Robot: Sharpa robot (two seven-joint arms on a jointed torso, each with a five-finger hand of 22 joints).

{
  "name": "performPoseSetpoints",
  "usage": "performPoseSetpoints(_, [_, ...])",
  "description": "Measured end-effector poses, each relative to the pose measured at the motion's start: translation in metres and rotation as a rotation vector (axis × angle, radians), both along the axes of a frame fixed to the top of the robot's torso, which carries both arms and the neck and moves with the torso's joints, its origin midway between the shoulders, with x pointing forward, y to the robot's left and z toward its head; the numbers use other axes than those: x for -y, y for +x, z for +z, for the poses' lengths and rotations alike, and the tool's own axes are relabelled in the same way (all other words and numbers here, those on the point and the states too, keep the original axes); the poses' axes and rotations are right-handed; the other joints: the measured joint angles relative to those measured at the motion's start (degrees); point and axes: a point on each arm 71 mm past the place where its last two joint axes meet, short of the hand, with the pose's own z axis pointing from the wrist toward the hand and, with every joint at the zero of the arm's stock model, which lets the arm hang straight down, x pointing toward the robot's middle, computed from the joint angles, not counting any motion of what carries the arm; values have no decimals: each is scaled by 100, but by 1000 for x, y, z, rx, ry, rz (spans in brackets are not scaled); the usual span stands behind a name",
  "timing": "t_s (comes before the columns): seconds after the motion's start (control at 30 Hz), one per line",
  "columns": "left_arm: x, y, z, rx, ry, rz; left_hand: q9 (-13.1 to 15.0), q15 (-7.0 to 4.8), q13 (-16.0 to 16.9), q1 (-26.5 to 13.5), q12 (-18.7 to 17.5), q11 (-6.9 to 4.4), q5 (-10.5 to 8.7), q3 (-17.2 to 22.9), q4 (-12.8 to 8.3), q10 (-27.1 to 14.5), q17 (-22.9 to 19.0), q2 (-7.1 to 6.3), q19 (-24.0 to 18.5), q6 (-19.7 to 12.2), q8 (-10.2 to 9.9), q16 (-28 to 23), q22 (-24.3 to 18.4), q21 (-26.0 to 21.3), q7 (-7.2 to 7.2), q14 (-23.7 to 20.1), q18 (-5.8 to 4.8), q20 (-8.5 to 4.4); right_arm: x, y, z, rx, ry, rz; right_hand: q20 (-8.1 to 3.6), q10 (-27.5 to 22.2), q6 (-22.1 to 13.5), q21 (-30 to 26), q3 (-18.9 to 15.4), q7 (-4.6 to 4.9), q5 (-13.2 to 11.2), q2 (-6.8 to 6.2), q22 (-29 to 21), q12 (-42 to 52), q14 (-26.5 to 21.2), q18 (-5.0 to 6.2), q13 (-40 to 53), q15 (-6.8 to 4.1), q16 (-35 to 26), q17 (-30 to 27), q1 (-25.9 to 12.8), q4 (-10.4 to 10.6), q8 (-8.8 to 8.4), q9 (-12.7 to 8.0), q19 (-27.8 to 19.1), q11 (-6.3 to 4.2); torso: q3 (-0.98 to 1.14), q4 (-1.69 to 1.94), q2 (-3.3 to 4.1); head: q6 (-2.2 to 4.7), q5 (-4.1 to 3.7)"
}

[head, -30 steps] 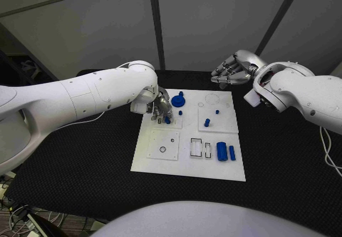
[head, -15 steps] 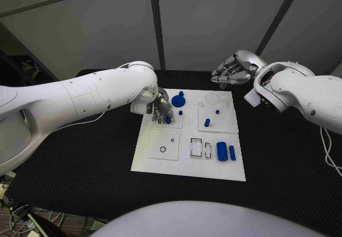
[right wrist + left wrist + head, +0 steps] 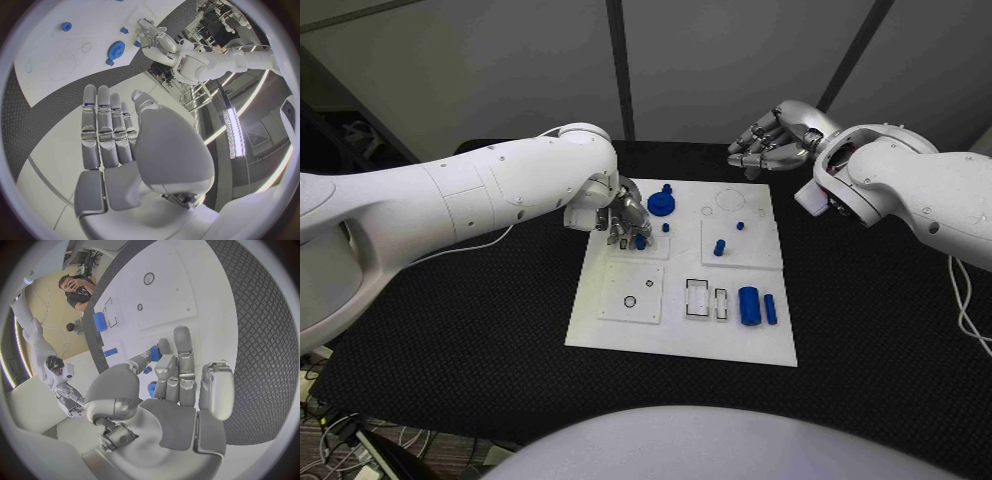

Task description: Assemble the parts on the task board

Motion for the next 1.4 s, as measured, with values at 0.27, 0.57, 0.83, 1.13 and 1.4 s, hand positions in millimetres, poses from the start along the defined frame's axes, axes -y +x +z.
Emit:
performPoseSetpoints(0.27, [-1, 0, 0, -4, -2, 2, -7, 0, 4, -68, 0, 0, 0, -9, 38, 0, 0, -7, 0, 0, 0, 0, 0, 0, 0, 0, -1, 0, 0, 0, 0, 0, 0, 0, 0, 0, 0, 0, 0, 0, 0, 0, 0, 0, 0, 0, 0, 0, 0, 0, 0, 0, 0, 0, 0, 0, -2, 1, -1, -7, 3])
performPoseSetpoints(0.57, [-2, -2, -1, -10, -2, -5, -12, 0, -4, -101, 0, 0, 0, -17, 46, 0, -1, -40, 0, 2, -27, 0, 0, 0, -2, 0, 0, 0, 0, 0, 0, -1, -1, -1, 0, 0, 0, 0, 0, 0, 0, 0, 0, 0, 0, 0, 0, 0, 0, -1, 0, 0, 0, 0, 0, 0, -2, 1, -3, -12, 12])
performPoseSetpoints(0.83, [-3, -3, -1, -14, -1, -6, -26, 0, -25, -266, 0, 1, 0, -44, 140, 0, 4, 56, 0, 41, -28, 0, 0, 0, 0, 0, 0, 0, 0, 0, 0, -2, -1, -1, 0, 0, 0, 0, 0, 0, 0, 0, 1, 0, 0, 0, -1, 0, 0, -1, 0, 0, 0, 0, 0, 0, -2, 1, -3, -18, 15])
performPoseSetpoints(1.13, [-4, -3, -1, -14, 1, -7, -28, 0, -42, -332, 0, 1, 0, -28, 199, 0, 3, 122, 0, 61, -27, 0, 0, 0, -21, 0, -1, 0, 0, 0, 0, -2, -1, 0, 0, 0, 0, 0, 0, 0, 0, 0, 1, 0, 0, 1, -1, 0, 0, -1, 0, 0, 0, 0, 0, 0, 0, 0, -2, -5, 47])
performPoseSetpoints(1.4, [-4, -3, -1, -15, 2, -6, -34, 0, -42, -414, 0, 1, 0, -6, 241, 0, 9, 158, 0, 61, -27, 0, 0, 0, -21, 0, 0, 0, 0, 0, 0, -2, -1, 0, 0, 0, 0, 0, 0, 0, 0, 0, -4, 0, 0, 1, -1, 0, 0, -1, 0, 0, 0, 0, 0, 0, 0, -2, -3, -19, 25])
